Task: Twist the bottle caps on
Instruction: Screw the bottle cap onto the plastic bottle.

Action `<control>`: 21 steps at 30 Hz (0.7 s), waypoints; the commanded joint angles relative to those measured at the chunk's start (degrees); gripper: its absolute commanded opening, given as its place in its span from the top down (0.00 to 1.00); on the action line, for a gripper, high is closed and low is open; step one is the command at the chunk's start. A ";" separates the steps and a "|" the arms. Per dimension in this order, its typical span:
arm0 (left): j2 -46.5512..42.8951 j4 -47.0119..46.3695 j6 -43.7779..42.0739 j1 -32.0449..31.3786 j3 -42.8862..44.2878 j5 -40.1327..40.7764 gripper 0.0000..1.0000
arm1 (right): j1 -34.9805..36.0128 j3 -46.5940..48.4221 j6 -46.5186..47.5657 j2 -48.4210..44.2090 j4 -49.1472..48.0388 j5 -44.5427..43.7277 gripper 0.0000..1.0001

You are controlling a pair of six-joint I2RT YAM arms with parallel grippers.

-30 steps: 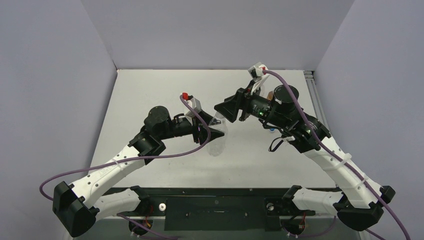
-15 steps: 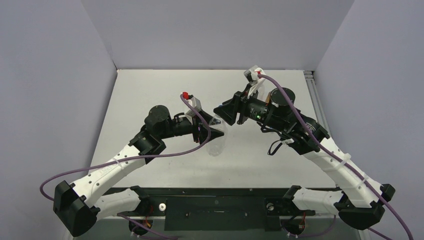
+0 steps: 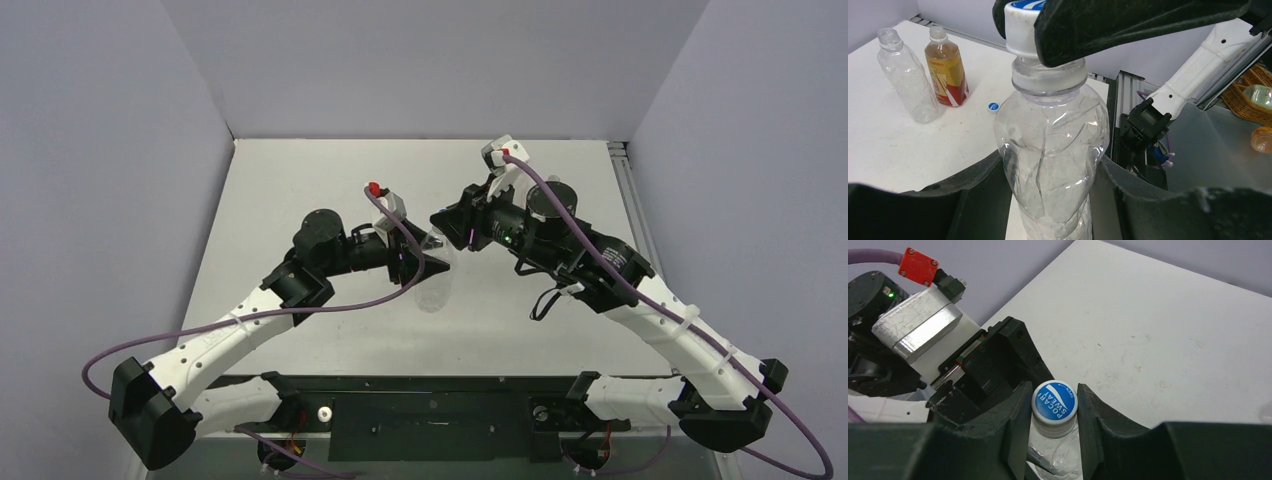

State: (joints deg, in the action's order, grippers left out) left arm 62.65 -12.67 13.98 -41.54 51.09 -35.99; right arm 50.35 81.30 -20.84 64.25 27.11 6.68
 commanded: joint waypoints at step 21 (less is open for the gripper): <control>9.69 -4.57 -9.45 -10.56 13.55 41.59 1.00 | 10.60 19.58 -8.89 18.48 20.32 -45.50 0.84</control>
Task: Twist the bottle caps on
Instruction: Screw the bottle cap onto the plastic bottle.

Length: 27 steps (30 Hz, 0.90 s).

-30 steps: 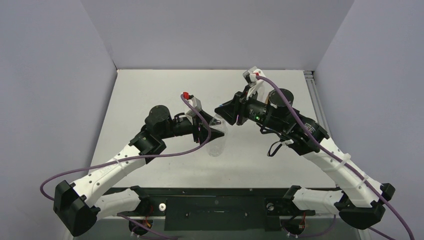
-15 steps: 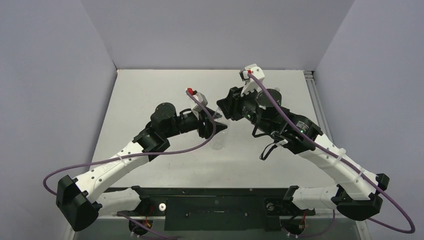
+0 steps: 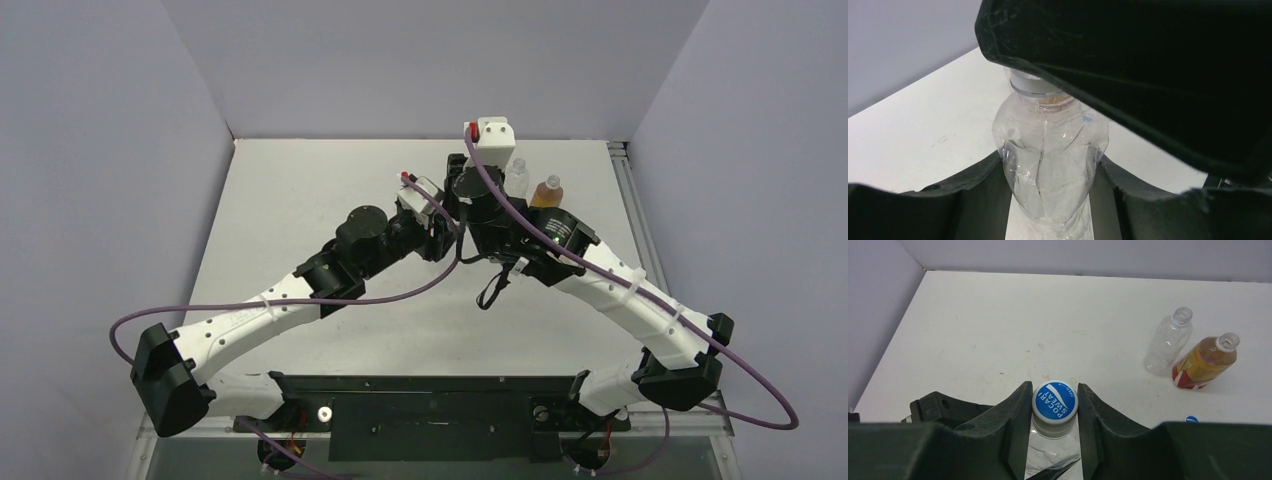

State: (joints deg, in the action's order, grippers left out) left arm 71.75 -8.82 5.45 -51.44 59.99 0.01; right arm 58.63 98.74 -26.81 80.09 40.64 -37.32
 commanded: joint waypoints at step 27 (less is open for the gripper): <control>-6.40 -5.51 4.56 7.45 -5.19 -24.92 1.00 | -5.99 -11.62 8.79 -17.41 -10.34 34.99 0.16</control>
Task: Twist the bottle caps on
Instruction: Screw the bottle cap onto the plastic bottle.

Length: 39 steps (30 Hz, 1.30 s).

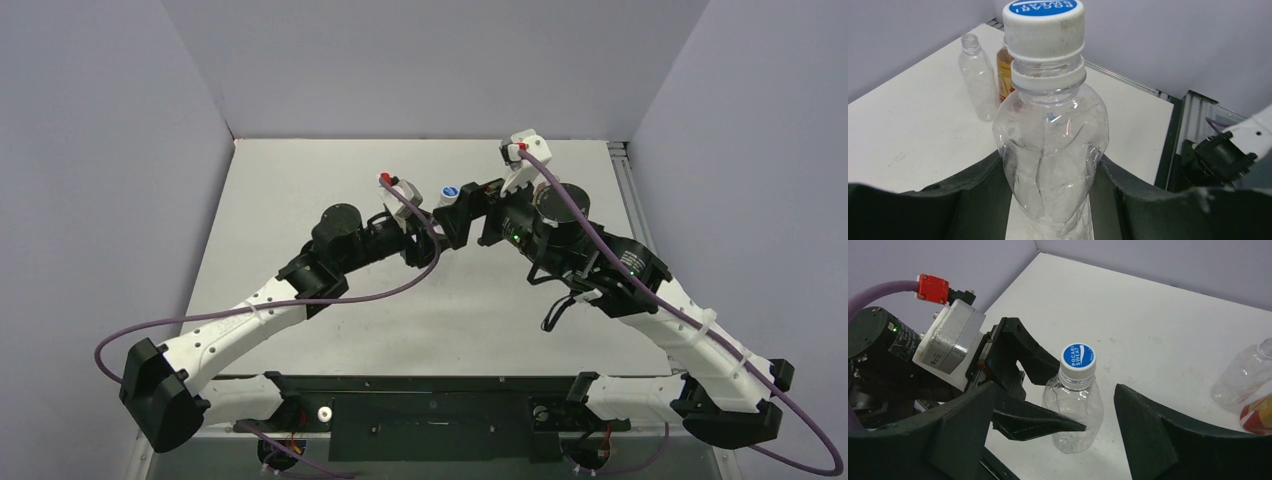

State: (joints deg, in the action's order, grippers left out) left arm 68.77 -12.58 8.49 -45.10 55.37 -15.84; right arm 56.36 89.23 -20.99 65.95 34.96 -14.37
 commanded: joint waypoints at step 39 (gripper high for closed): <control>-6.42 -10.31 12.07 3.99 -3.77 -34.00 1.00 | -17.42 -10.90 1.16 -4.80 -16.74 56.29 0.75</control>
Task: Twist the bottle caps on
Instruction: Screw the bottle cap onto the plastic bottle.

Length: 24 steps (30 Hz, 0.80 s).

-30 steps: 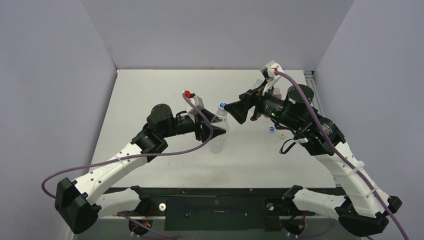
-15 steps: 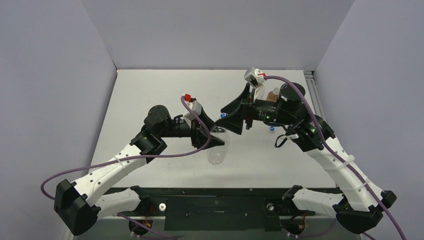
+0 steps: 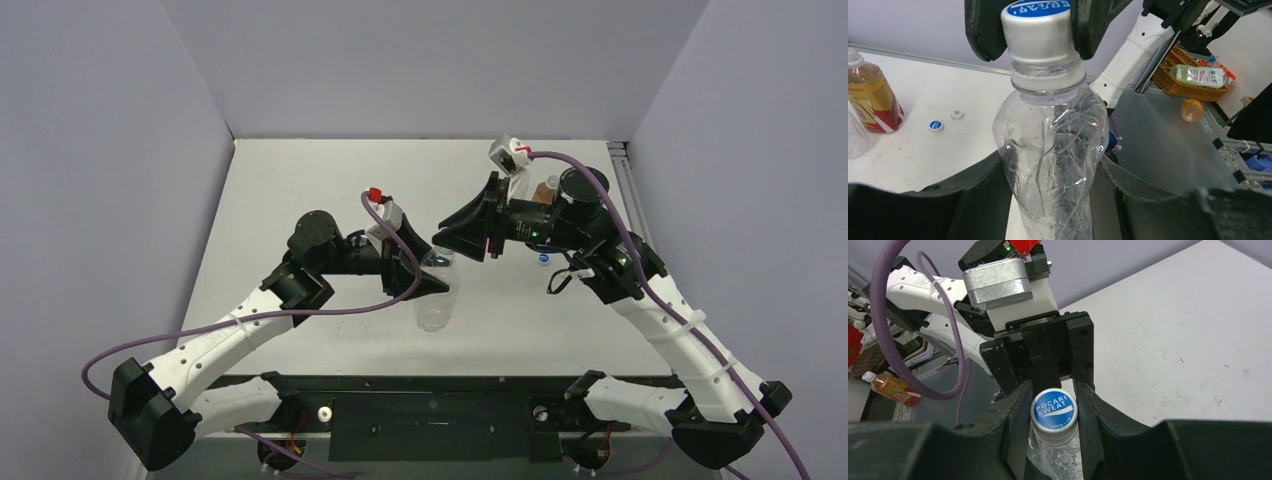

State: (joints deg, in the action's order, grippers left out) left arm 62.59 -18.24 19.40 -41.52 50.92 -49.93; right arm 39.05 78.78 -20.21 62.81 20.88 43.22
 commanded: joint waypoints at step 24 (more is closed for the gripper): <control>9.13 0.48 -8.37 -5.97 9.77 53.98 1.00 | 17.03 11.52 -5.17 9.84 15.31 -70.06 0.99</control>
State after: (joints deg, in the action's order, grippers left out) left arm 69.60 -14.72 12.16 -47.94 55.72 -12.29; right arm 52.29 85.95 -22.31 69.82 28.08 -15.29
